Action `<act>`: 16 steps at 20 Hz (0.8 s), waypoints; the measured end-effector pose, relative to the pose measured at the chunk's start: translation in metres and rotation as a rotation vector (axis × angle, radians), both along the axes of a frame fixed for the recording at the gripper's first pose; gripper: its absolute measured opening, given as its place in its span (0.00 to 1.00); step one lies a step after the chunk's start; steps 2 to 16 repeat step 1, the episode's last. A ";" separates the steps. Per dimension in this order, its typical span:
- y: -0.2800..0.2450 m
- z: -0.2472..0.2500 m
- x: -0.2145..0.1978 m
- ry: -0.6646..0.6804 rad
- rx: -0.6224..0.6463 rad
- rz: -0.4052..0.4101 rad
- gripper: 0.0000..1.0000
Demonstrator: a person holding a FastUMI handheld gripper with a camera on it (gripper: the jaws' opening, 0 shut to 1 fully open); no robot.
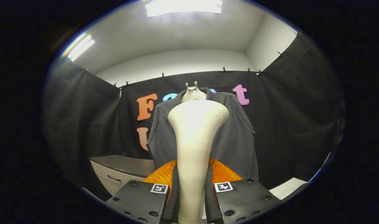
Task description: Iron the clothes twice with a garment steamer, once on the left side and once on the right side.
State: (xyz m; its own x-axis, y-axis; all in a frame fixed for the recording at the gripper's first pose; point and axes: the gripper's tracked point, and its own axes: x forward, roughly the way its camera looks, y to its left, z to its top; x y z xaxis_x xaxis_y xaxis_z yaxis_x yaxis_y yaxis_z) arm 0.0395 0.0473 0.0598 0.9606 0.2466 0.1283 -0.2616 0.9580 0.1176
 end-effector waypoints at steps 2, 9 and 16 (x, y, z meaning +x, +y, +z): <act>-0.001 -0.001 0.000 0.001 0.000 -0.005 0.40; -0.001 -0.001 0.000 0.001 0.000 -0.005 0.40; -0.001 -0.001 0.000 0.001 0.000 -0.005 0.40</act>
